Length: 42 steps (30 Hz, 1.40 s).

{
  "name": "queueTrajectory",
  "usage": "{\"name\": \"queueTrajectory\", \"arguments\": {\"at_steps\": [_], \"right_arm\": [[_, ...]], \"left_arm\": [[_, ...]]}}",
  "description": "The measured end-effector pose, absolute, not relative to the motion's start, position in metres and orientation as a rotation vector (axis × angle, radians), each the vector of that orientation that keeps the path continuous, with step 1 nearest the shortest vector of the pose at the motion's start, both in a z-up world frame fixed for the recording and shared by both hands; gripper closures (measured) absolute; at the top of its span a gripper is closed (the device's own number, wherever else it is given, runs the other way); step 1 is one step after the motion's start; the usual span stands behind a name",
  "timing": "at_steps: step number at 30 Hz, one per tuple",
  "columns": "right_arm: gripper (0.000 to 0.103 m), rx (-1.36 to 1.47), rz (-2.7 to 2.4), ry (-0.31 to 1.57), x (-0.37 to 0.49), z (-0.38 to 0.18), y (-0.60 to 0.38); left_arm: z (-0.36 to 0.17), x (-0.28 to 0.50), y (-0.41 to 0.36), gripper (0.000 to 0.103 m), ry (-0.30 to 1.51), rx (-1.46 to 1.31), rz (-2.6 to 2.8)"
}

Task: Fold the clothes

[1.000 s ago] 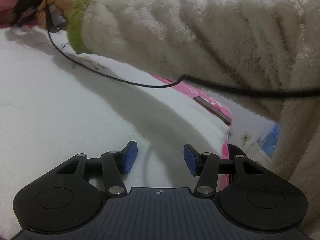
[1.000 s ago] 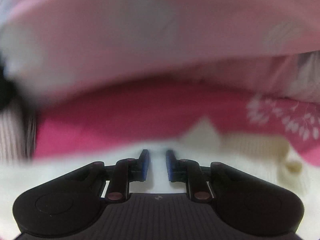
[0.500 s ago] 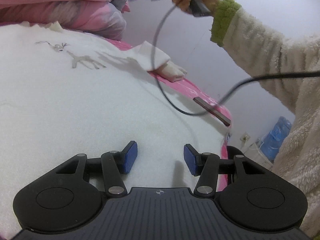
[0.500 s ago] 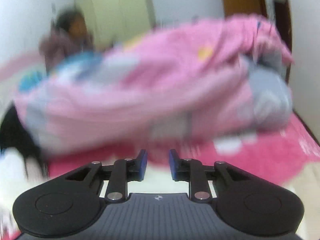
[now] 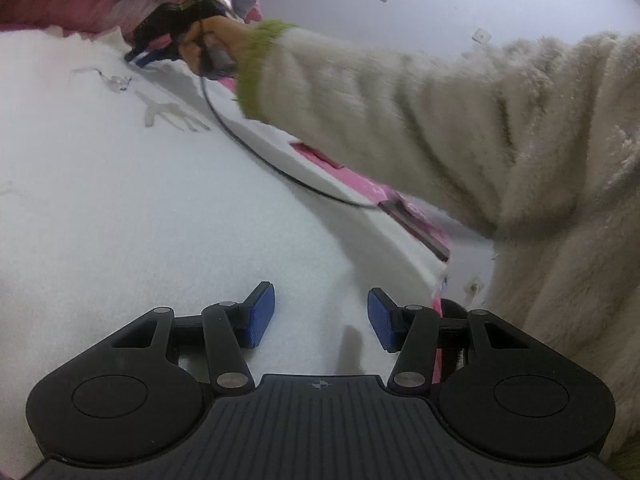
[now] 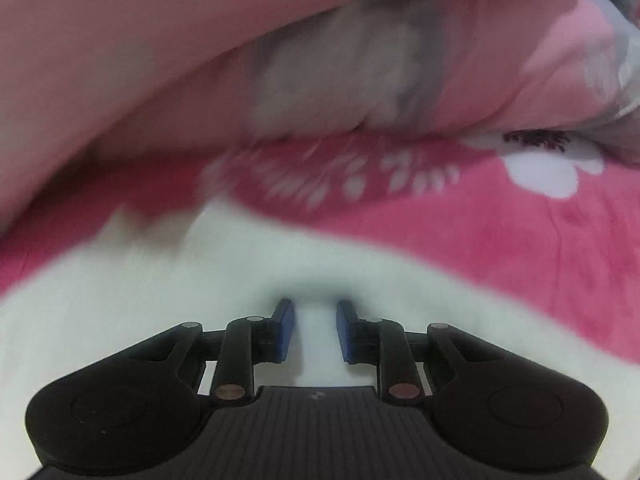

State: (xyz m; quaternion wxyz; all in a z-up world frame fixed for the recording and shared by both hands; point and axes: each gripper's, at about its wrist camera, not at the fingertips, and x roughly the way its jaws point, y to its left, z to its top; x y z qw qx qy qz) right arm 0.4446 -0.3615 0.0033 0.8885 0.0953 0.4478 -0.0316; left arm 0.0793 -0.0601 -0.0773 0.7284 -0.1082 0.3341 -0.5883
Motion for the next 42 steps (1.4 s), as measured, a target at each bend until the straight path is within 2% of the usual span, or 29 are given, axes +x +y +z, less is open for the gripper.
{"name": "queueTrajectory", "arguments": {"at_steps": [4, 8, 11, 16, 19, 20, 30, 36, 39, 42], "right_arm": [[0.082, 0.268, -0.086, 0.893, 0.455, 0.003, -0.375], [0.079, 0.32, -0.076, 0.85, 0.422, 0.025, -0.377], [0.079, 0.228, -0.024, 0.919, 0.405, 0.038, -0.36], [0.081, 0.15, -0.089, 0.959, 0.432, 0.015, -0.355], [0.084, 0.187, -0.102, 0.942, 0.408, 0.029, -0.375], [0.081, 0.2, -0.105, 0.937, 0.398, 0.035, -0.382], [0.081, 0.337, -0.128, 0.884, 0.303, 0.092, -0.451], [0.081, 0.233, -0.107, 1.071, 0.303, 0.036, -0.427], [0.082, 0.244, -0.178, 1.016, 0.336, 0.016, -0.441], [0.087, 0.396, -0.246, 0.928, 0.362, 0.013, -0.476]], "left_arm": [[-0.077, 0.078, -0.061, 0.052, 0.733, -0.23, -1.293], [-0.077, 0.077, -0.061, 0.052, 0.731, -0.226, -1.291], [-0.078, 0.076, -0.06, 0.052, 0.731, -0.226, -1.291], [-0.077, 0.074, -0.056, 0.052, 0.729, -0.229, -1.293], [-0.077, 0.073, -0.056, 0.052, 0.728, -0.229, -1.294], [-0.077, 0.073, -0.056, 0.052, 0.728, -0.228, -1.294], [-0.076, 0.075, -0.058, 0.051, 0.733, -0.228, -1.289], [-0.076, 0.076, -0.056, 0.051, 0.733, -0.23, -1.293], [-0.076, 0.077, -0.056, 0.051, 0.735, -0.238, -1.299], [-0.077, 0.077, -0.055, 0.051, 0.735, -0.243, -1.303]]}}
